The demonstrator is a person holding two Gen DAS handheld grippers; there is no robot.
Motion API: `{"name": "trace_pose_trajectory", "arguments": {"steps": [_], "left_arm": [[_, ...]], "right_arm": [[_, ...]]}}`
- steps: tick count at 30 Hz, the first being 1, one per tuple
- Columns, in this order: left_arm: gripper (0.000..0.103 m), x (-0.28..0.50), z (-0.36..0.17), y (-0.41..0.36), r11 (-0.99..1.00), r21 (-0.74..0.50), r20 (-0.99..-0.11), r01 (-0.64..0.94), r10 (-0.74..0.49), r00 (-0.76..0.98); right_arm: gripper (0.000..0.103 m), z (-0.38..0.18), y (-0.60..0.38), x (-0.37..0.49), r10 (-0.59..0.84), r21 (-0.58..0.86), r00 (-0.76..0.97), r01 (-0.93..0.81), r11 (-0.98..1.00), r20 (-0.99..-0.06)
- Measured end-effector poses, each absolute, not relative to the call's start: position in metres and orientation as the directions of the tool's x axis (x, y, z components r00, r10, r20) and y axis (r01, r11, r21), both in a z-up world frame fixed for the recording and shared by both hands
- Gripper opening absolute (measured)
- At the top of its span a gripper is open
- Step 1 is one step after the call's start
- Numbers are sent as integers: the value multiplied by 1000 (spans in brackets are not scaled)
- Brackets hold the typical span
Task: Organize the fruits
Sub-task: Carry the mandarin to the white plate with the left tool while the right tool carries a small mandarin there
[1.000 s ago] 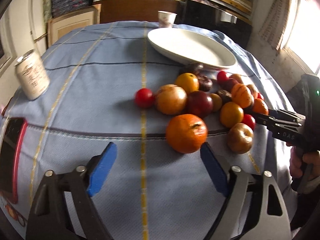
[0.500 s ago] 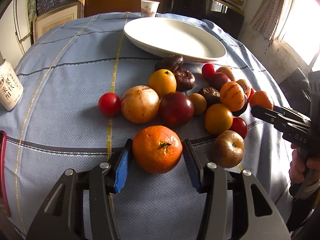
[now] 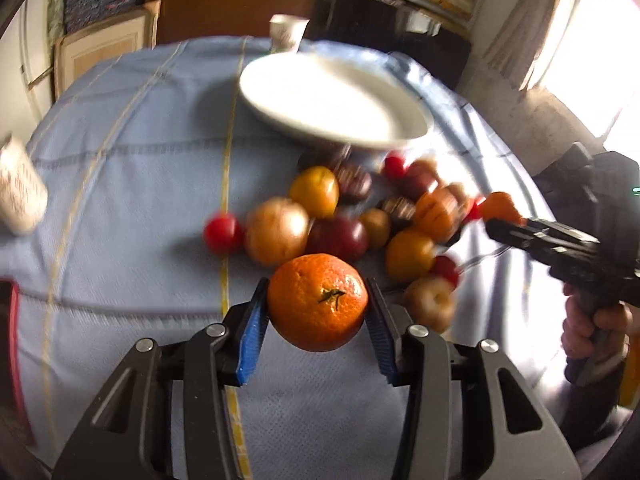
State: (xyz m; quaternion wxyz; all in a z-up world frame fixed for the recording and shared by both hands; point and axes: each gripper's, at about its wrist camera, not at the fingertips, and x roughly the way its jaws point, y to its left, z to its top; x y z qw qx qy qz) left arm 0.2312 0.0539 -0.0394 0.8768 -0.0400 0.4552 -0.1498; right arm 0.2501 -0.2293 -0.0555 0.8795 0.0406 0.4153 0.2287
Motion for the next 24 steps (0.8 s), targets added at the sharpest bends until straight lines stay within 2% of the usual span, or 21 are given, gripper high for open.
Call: {"name": "trace_pose_trajectory", "arguments": {"steps": [4,8,11,15,19,24], "left_arm": [[45,264,-6,50,942,-205,-752,267,-326,573],[45,320,2,40,940,-214,-754,265,-331,567],[45,368,-9,29,942,-237,-782,239,-330,528],[45,418,-36,12,961,-188,-835,203,-265,482],[45,441,-60,6,967,-171,-870,188,-238,433],[46,449,-65,1,976,-120,-877,184,-191,440]], "right_arm": [[47,-31,-220,283,392,205,613,-355,912,-686],[47,-31,-209,329,375,210,621,-324,922,-689],[47,-43,-199,364,353,212,595,-296,932,-722],[47,-63,-189,396,323,204,550,-268,942,-770],[47,-71,-180,409,303,183,525,-269,946,-795],[48,-75,-169,413,293,149,524,-300,942,-800]]}}
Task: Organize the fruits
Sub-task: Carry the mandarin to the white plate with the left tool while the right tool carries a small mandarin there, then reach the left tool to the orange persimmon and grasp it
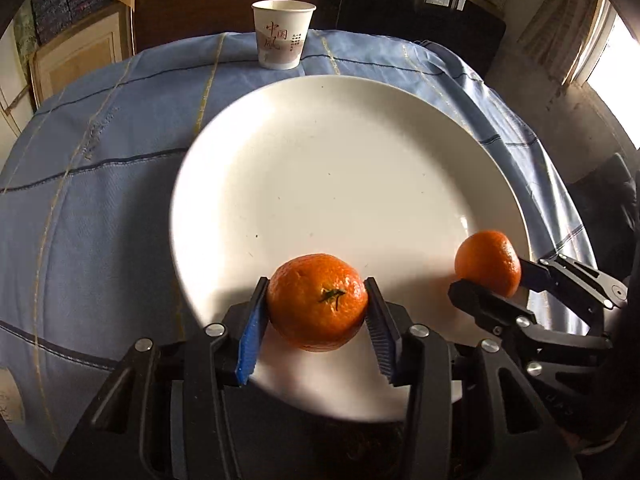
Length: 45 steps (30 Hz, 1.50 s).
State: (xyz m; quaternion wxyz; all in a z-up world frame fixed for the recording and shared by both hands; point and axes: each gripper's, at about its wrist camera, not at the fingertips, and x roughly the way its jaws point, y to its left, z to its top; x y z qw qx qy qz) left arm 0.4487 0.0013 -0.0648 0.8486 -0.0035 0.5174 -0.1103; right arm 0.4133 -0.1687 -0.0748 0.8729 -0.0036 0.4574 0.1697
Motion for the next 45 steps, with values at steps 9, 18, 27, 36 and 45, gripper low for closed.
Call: {"name": "trace_pose_trajectory", "arguments": {"steps": [9,18,27,36,45], "left_arm": [[75,392,-5,42,979,-146,-782,139,-201,590],[97,278,-7,76,999,-19,-670,45,-46,741],[98,254,-41,93,999,-36,-712,-19,-12,702],[98,255,-46,100,995,-92,-731,-35,-43,681],[98,255,-48,101,993,-111,-740,-29,-63,670]], "right_arm": [[65,-25,-196,352,367,205,656,-313,927,-659],[70,-41,-197,270,492,300,658,-391,870,-570],[70,-40,-208,257,348,180,756,-299,937,-554],[59,-62,-219,269,303,152,708,-270,951,-638],[50,-77,-201,272,291,101,668,-309,946,-685]]}}
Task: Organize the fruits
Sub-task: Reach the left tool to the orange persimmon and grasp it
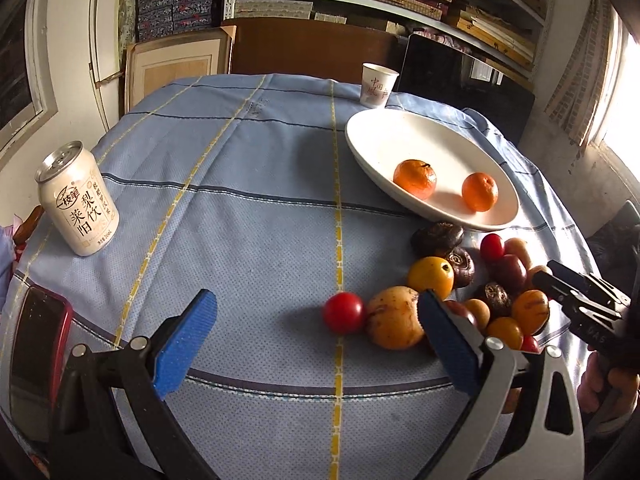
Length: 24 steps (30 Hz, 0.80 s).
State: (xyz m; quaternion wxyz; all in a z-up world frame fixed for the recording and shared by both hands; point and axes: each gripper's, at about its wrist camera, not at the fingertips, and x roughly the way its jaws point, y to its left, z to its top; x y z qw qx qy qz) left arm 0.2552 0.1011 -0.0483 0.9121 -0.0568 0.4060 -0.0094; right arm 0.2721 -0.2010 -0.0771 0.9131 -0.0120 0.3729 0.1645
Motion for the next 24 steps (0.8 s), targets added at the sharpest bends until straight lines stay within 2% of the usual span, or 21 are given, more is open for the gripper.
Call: {"name": "trace_pose_trajectory", "arguments": {"steps": [11,18,20,21,24], "left_arm": [[98,253,-48,98,995,-96,-742,-16,-61,667],[98,256,-60,82,994,-83,-774,74,-111,623],[86,257,-60,81,993,-85,-772,83,-118,625],[76,257,-61,80,991,-93,-774,96,-133,619],[61,257,-63,77,987,-109,-775,114,-157,613]], "right_arm": [[44,-83,-200,276,279,104,649,-296,950,-708],[43,-73,-213,274,313,168,676,-272,947,-667],[43,-72,-213,273,315,171,677,-273,947,-665],[43,-71,-213,273,319,173,675,-276,945,-666],[43,-70,-211,272,319,167,677,-281,945,-663]]}}
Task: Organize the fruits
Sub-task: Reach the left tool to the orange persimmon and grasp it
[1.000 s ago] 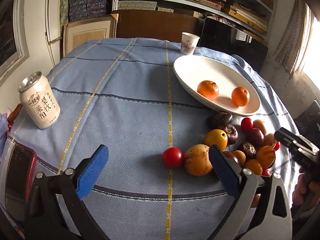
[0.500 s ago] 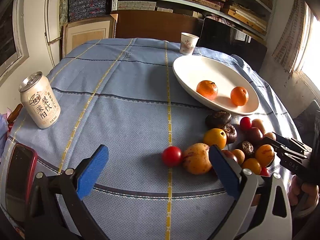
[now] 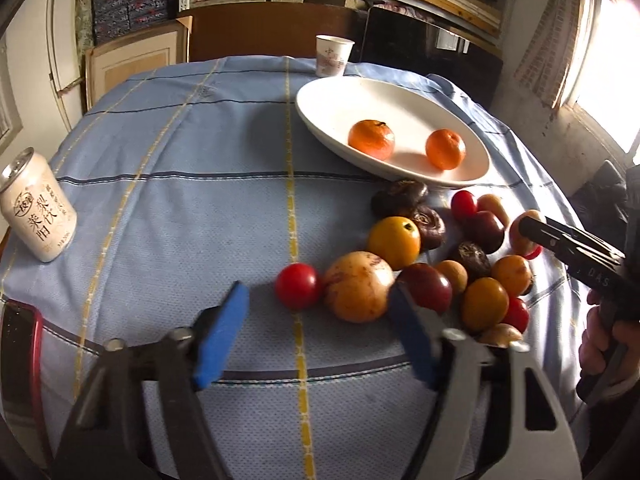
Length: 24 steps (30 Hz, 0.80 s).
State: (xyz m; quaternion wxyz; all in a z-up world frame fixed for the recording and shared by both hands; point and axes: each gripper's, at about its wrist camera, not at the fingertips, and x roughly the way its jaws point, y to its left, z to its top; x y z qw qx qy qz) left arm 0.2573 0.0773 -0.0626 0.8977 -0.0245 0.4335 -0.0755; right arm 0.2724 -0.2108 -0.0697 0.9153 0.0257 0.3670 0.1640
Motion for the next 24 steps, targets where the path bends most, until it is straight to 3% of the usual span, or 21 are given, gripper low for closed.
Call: {"name": "trace_pose_trajectory", "arguments": {"steps": [6,11,17,24], "left_arm": [[52,256,-60,62,979,-81,-749,188,-184,637],[52,261,-64,45,970,-20,-750,241,-175,638],[51,281,-68,52,972,-73,-771,224,-197,606],[48,276,-69,41,948,21,-795,317,-176,581]], "right_arm": [[43,-67,-212,271,332,182,677,-285,941,-657],[43,-66,-214,271,343,197,674,-285,938,-654],[43,-66,-216,271,344,206,674,-278,938,-654],[43,-65,-218,270,349,219,675,-273,937,-650]]}}
